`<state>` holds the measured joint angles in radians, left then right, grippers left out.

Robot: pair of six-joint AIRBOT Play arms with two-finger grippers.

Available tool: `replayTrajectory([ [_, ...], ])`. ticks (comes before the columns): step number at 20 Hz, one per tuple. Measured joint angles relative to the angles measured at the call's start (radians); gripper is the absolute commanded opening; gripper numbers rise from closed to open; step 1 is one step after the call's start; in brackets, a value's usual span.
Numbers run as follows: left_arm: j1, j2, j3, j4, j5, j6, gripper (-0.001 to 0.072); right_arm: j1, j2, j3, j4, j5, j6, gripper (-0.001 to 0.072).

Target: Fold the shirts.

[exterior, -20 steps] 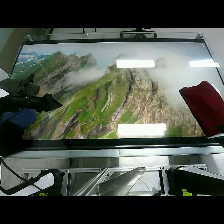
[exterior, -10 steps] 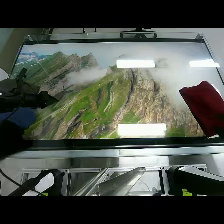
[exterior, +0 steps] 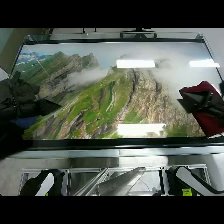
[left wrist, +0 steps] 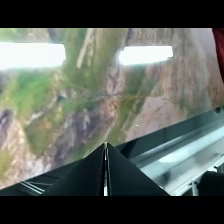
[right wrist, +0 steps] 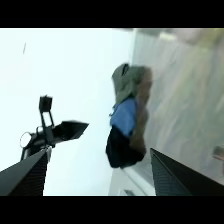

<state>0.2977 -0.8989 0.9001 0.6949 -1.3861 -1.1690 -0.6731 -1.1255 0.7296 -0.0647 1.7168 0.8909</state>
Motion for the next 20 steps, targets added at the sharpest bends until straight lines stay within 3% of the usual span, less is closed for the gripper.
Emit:
replayTrajectory([
  [4, 0.000, 0.051, -0.090, -0.027, -0.018, 0.002, 0.0023, 0.184, 0.033, -0.077, 0.041, -0.094, -0.060, 0.0712],
  [8, 0.000, 0.066, -0.118, -0.041, -0.035, 0.013, 0.0023, 0.248, 0.031, -0.101, 0.054, -0.166, -0.100, 0.0706],
  [9, 0.000, 0.067, -0.121, -0.042, -0.035, 0.014, 0.0023, 0.253, 0.026, -0.103, 0.055, -0.178, -0.108, 0.0638],
  [10, 0.000, 0.068, -0.123, -0.042, -0.035, 0.015, 0.0023, 0.258, 0.019, -0.105, 0.055, -0.187, -0.116, 0.0284],
  [11, 0.000, 0.069, -0.124, -0.042, -0.035, 0.018, 0.0023, 0.261, 0.010, -0.106, 0.055, -0.196, -0.121, 0.0131],
  [13, 0.000, 0.069, -0.126, -0.042, -0.035, 0.018, 0.0023, 0.265, -0.010, -0.108, 0.056, -0.212, -0.126, 0.0304],
  [20, 0.000, 0.069, -0.127, -0.045, -0.035, 0.018, 0.0023, 0.269, -0.037, -0.109, 0.059, -0.224, -0.137, 0.0303],
])
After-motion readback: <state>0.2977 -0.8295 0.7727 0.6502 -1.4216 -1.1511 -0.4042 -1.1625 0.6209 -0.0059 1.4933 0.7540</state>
